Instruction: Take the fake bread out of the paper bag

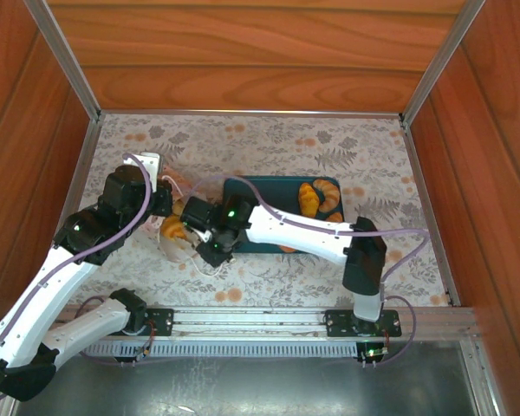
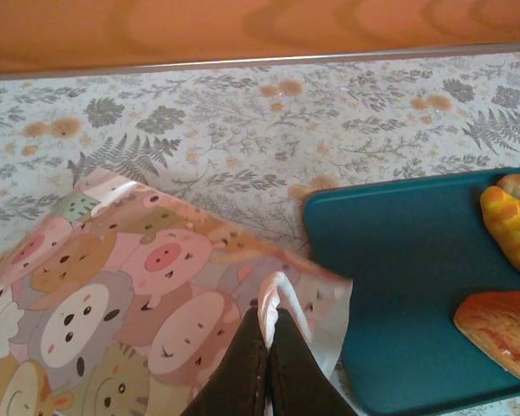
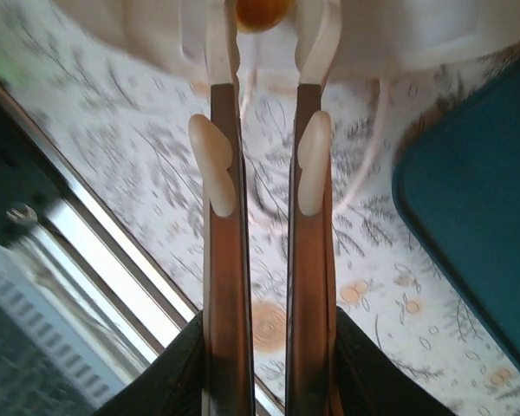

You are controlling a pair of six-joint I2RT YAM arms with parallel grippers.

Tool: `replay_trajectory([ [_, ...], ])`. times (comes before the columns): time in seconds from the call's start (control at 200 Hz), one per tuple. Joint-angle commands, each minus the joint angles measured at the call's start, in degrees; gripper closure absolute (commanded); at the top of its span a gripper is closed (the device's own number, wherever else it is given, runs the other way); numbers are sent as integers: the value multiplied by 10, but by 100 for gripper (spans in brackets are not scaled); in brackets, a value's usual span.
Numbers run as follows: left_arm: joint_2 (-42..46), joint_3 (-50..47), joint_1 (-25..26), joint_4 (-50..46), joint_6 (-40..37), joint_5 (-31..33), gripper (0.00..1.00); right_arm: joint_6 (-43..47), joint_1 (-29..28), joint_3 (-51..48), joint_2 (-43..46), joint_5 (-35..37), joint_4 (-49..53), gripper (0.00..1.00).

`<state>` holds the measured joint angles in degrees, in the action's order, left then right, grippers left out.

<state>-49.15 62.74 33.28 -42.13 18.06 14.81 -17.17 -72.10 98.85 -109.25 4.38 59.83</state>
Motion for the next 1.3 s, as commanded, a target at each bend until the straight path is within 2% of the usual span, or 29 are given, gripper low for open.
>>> replay_trajectory([
  [0.0,8,4,-2,2,10,9,100,47,3,8,-17,55,71,66],
  [0.215,8,5,-2,3,9,7,100,38,2,15,-11,70,57,53],
  [0.425,1,7,-2,2,6,3,100,33,3,-2,17,56,0,48],
  [0.585,5,6,-2,2,6,4,100,23,8,-7,30,57,-27,48],
  [0.795,11,6,-2,2,5,6,100,14,30,-25,39,18,-62,47],
  [0.98,10,8,-2,2,4,5,100,10,51,-45,29,-55,-111,47],
  [1.045,11,9,-2,2,3,5,100,-1,56,-42,19,-55,-110,47],
  [1.154,10,9,-3,2,4,4,100,-6,65,-48,9,-75,-119,49],
  [1.229,10,8,-2,2,4,4,100,4,66,-49,8,-108,-124,54],
  [1.299,8,10,-2,3,4,3,100,3,67,-57,11,-119,-135,54],
])
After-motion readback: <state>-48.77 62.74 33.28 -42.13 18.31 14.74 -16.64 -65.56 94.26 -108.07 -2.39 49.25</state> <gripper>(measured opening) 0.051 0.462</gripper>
